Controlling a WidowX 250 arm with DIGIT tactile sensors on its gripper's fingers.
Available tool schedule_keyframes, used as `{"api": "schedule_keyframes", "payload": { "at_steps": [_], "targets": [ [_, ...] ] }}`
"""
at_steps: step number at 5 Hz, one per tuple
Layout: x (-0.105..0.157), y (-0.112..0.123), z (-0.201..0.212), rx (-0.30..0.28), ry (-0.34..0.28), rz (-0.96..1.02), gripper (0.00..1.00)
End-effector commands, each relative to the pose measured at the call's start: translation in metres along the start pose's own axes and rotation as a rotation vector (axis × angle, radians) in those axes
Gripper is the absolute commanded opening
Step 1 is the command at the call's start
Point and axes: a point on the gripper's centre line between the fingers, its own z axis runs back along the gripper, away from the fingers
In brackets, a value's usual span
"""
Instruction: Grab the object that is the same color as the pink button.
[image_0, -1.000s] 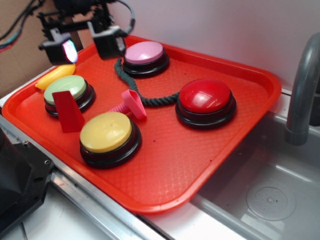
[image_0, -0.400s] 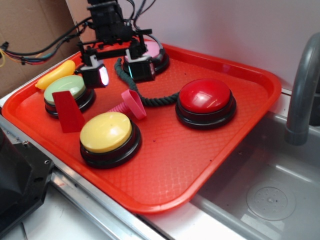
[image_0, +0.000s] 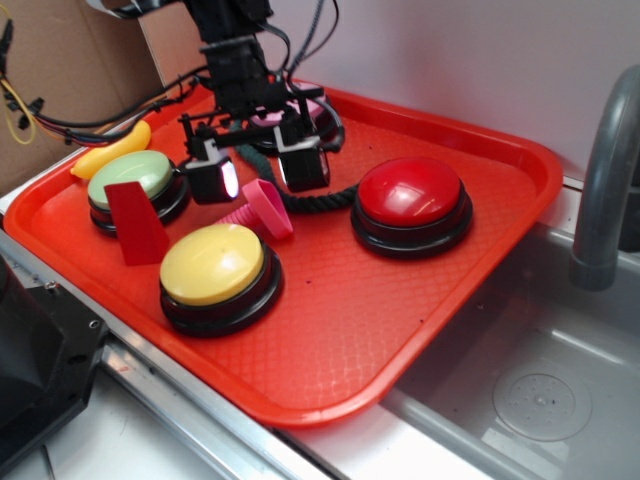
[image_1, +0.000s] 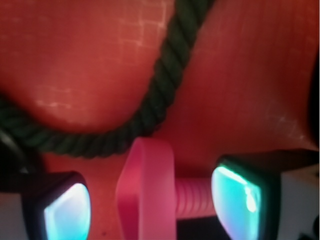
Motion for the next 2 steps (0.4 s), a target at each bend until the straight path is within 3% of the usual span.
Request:
{"api": "schedule_keyframes", "payload": {
  "at_steps": [1, 2],
  "targets": [
    [-0.0017, -0.0105, -0.0043, -0.013, -0.027, -0.014, 0.86],
    [-0.0061, -0.0109, -0.0023, -0.029, -0.032, -0.025, 0.05]
  ]
}}
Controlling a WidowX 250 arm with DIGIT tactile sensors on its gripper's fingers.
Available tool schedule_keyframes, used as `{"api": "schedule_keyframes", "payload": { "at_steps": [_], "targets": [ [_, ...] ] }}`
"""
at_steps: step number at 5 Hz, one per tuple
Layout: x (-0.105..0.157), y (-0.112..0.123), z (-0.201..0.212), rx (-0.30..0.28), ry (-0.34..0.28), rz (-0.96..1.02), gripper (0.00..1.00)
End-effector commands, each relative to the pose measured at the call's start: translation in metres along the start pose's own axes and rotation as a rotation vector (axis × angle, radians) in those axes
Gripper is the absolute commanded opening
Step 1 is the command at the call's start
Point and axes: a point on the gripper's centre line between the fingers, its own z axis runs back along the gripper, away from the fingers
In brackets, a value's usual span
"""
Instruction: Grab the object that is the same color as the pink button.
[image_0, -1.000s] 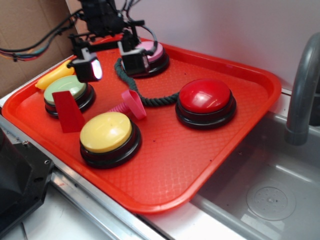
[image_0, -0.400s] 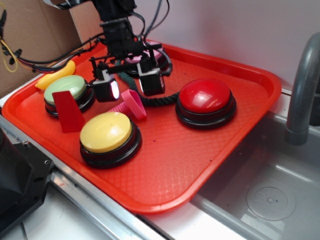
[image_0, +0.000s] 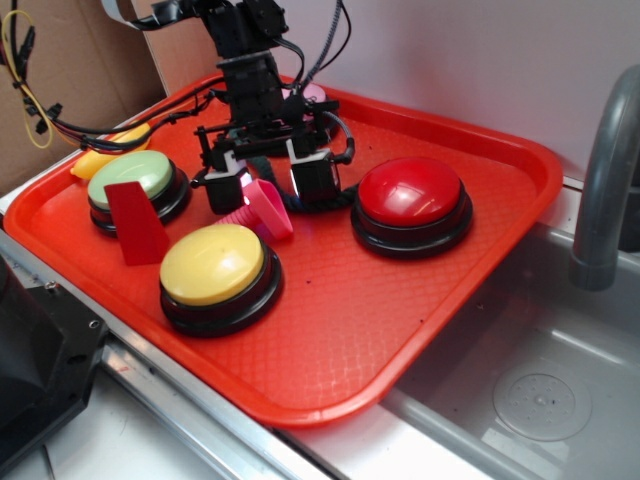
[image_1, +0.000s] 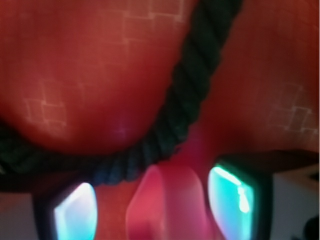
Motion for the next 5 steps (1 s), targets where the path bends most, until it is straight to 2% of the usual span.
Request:
{"api": "schedule_keyframes", "payload": {
  "at_steps": [1, 2, 3, 4, 5],
  "targets": [
    [-0.007, -0.004, 0.006, -0.032, -0.034, -0.021, 0.05],
    [-0.008, 0.001, 0.015, -0.030, -0.065, -0.019, 0.04],
    [-0.010, 0.008, 0.038, -0.029, -0.127, -0.074, 0.00],
    [-0.014, 0.015, 0.069, -0.014, -0.230, -0.150, 0.00],
    [-0.020, 0.023, 0.103, 0.045, -0.345, -0.267, 0.00]
  ]
}}
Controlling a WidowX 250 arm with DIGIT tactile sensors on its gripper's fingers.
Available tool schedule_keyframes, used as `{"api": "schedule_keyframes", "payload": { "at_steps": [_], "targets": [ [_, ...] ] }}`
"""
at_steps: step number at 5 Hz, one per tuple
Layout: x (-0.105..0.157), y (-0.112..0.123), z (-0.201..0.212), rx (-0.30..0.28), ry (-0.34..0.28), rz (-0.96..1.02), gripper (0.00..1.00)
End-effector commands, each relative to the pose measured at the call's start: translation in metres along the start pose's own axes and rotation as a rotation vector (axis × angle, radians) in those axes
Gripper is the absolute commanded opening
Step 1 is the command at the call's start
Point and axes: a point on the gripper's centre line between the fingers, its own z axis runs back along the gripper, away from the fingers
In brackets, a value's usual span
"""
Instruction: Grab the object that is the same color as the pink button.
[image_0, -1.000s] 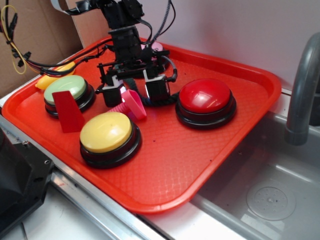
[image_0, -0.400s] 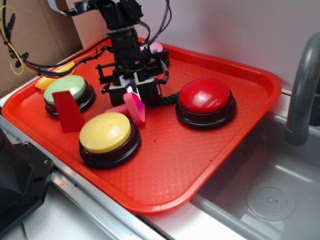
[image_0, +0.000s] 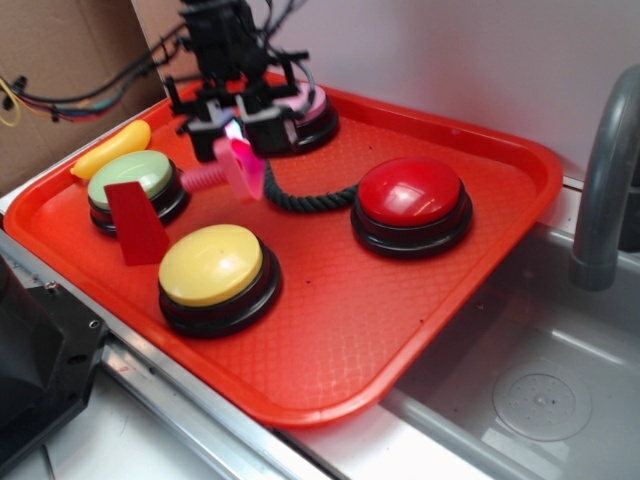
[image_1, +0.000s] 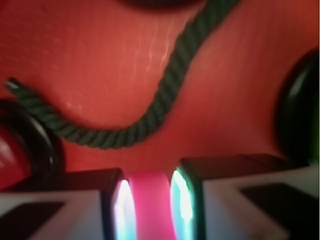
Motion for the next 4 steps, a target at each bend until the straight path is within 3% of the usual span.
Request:
{"api": "schedule_keyframes", "payload": {
  "at_steps": [1, 2, 3, 4],
  "targets": [
    [0.000, 0.020, 0.074, 0.069, -0.223, -0.215, 0.00],
    [-0.008, 0.030, 0.098, 0.110, -0.323, -0.287, 0.00],
    [-0.015, 0.031, 0.107, 0.104, -0.418, -0.326, 0.00],
    [-0.016, 0.031, 0.103, 0.188, -0.377, -0.269, 0.00]
  ]
}}
